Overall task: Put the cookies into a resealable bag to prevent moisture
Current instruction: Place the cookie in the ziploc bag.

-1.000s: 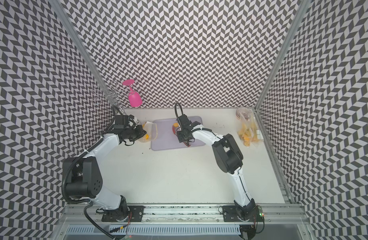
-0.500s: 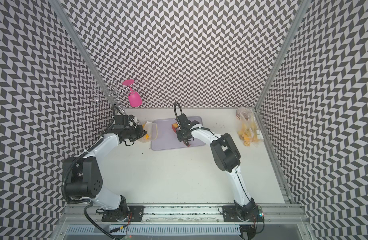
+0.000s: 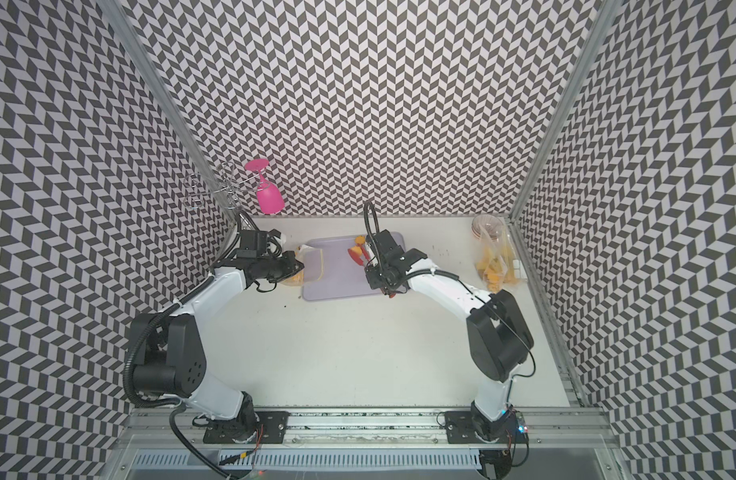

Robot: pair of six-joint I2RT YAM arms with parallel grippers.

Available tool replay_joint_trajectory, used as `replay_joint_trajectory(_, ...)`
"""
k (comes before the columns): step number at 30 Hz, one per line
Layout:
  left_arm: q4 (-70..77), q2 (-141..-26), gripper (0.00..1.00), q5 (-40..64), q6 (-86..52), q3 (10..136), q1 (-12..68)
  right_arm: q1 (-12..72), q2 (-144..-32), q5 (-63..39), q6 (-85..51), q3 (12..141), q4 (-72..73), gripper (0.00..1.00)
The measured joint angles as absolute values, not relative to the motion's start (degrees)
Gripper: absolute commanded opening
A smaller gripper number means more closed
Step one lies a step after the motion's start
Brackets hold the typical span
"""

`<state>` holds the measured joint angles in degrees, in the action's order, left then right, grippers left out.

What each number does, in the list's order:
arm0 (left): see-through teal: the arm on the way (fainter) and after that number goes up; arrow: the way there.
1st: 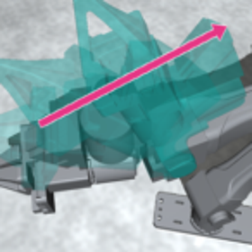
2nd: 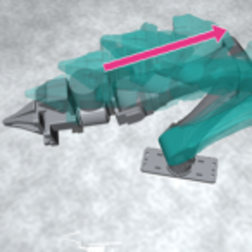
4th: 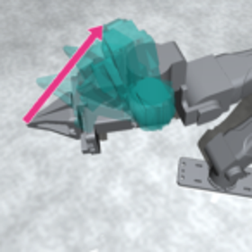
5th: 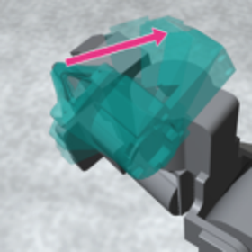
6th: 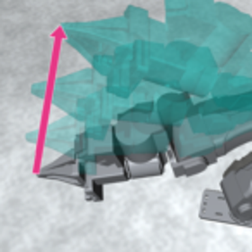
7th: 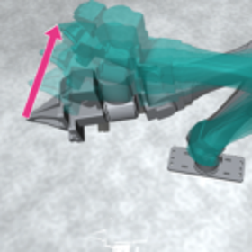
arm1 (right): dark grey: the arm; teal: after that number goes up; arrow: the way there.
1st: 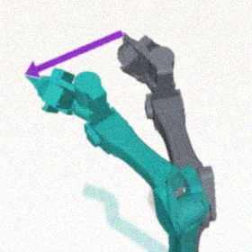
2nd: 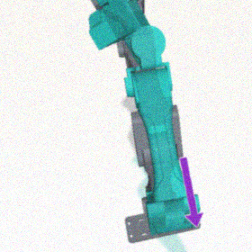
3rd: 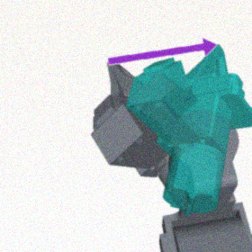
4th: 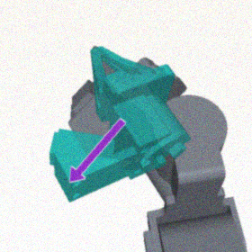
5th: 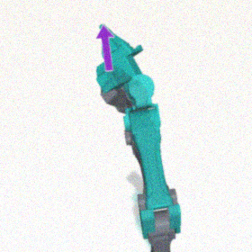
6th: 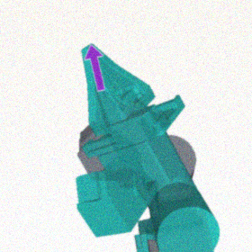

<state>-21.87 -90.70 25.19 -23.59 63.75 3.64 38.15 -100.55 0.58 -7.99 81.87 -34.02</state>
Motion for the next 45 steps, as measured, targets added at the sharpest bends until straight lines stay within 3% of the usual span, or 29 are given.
replay_joint_trajectory(10,-21.87,-90.72,0.00,25.26,-23.59,63.75,3.79,45.08,-96.95,-0.73,-3.55,81.43,-33.08,0.32)
replay_joint_trajectory(40,-21.87,-90.72,0.00,25.43,-22.09,63.75,4.86,48.75,-117.43,2.37,0.03,101.62,-40.58,0.30)
replay_joint_trajectory(45,-21.87,-90.72,0.00,25.41,-22.06,63.75,4.91,48.73,-120.66,2.37,-0.12,105.95,-42.28,0.38)
